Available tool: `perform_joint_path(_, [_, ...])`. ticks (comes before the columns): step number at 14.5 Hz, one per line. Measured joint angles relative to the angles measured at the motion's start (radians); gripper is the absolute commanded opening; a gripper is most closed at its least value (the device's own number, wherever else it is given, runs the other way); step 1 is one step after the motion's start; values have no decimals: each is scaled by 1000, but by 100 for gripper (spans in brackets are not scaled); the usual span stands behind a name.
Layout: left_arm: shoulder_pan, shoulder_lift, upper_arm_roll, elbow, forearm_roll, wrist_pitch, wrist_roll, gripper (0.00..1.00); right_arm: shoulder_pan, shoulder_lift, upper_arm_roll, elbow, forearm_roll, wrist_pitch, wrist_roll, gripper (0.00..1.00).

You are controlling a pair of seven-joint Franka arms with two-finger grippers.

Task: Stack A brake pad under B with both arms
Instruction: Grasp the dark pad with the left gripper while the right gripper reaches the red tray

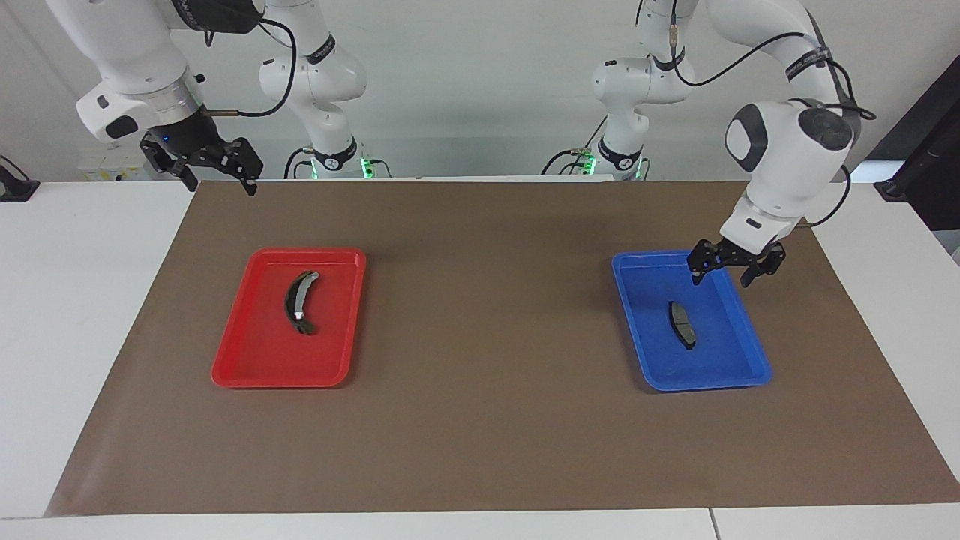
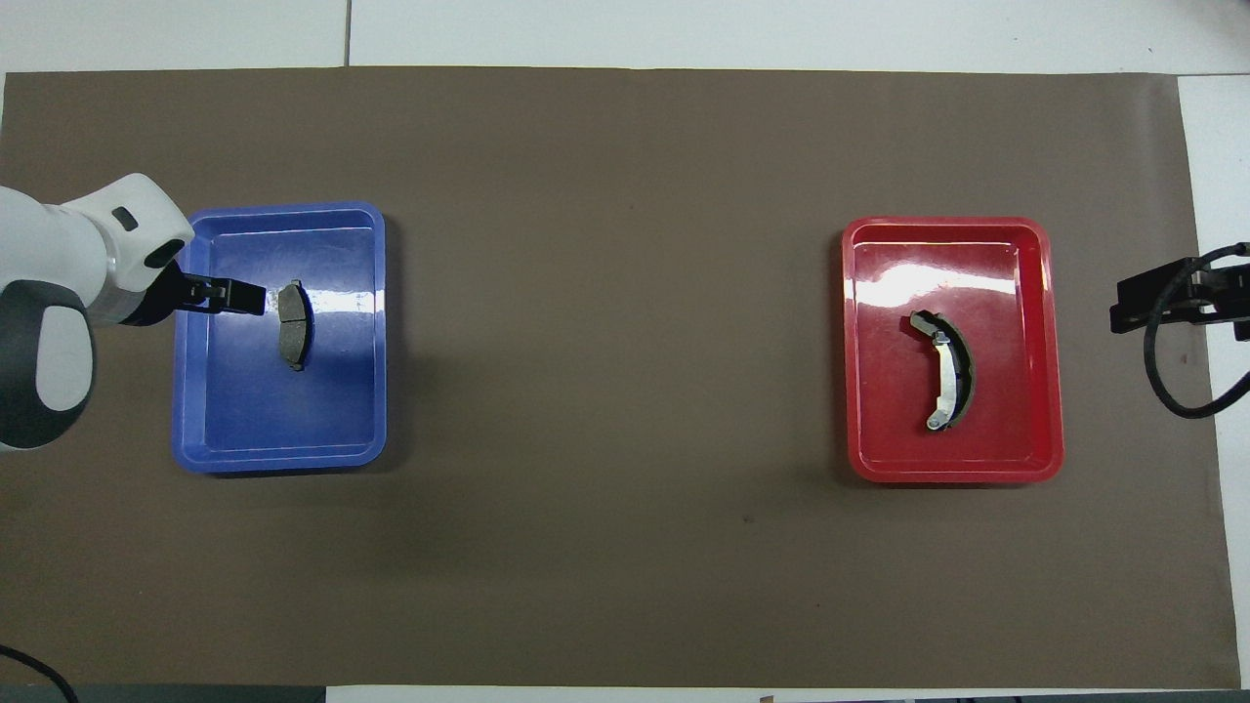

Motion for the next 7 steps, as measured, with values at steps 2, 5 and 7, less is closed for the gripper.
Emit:
perform_joint_path(2, [0, 52, 0, -62, 0, 126, -3, 97, 0, 0, 0, -4, 0, 3, 0, 100])
perform_joint_path(5, [2, 131, 1, -106, 0, 278, -9, 97, 0, 0, 0, -14, 0, 29, 0, 100])
perform_joint_path(7, [1, 166, 0, -110, 0, 302, -31, 93, 0, 0, 0, -18, 0, 35, 0, 100])
